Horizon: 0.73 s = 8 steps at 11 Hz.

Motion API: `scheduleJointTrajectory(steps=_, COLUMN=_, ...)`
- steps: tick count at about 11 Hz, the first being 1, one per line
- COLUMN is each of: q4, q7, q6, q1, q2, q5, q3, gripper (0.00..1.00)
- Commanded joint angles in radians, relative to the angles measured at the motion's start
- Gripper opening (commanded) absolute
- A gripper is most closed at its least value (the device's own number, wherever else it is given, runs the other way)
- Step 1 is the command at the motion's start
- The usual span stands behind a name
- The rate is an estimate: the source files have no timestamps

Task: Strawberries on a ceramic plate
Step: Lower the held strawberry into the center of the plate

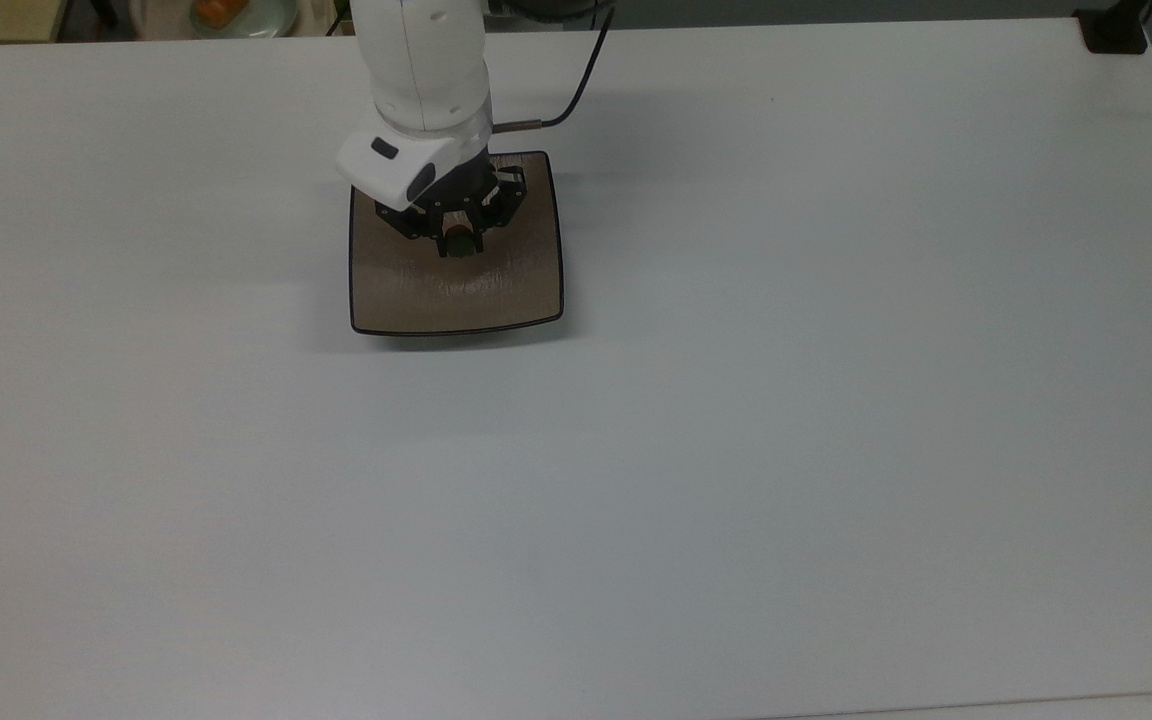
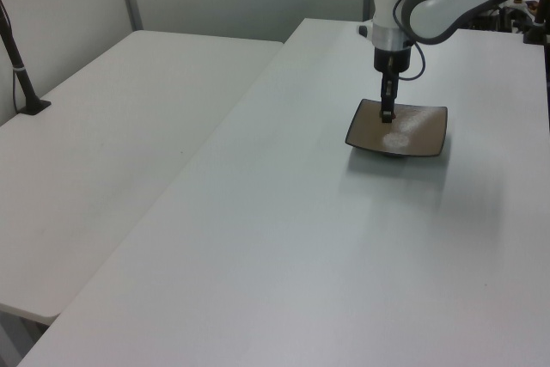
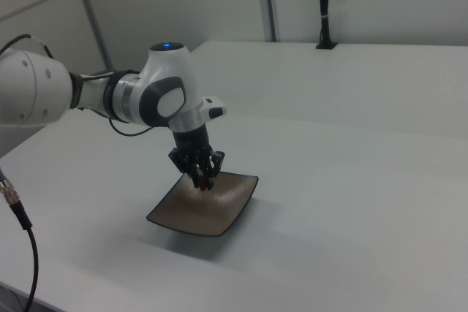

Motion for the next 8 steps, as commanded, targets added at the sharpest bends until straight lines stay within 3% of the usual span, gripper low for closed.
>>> scheduleJointTrajectory(steps=1, q4=-0.014, q7=-0.011, q6=0.026, q1=0.021, q2=0.031, q5=0.019, q3=-0.003, gripper=0.25)
scheduleJointTrajectory(steps=4, q4=-0.016, q7=-0.008, q6=0.026, q1=0.021, q2=0.047, q5=0.019, q3=0.002, gripper=0.39)
scheduleJointTrajectory(steps=6, q4=-0.014, q7=-0.006, q6=0.026, q1=0.021, q2=0.05, q5=0.019, q3=0.003, gripper=0.41)
scheduleJointTrajectory(steps=8, q4=-0.013, q7=-0.005, q6=0.019, q1=0.021, q2=0.045, q5=0.019, q3=0.002, gripper=1.0)
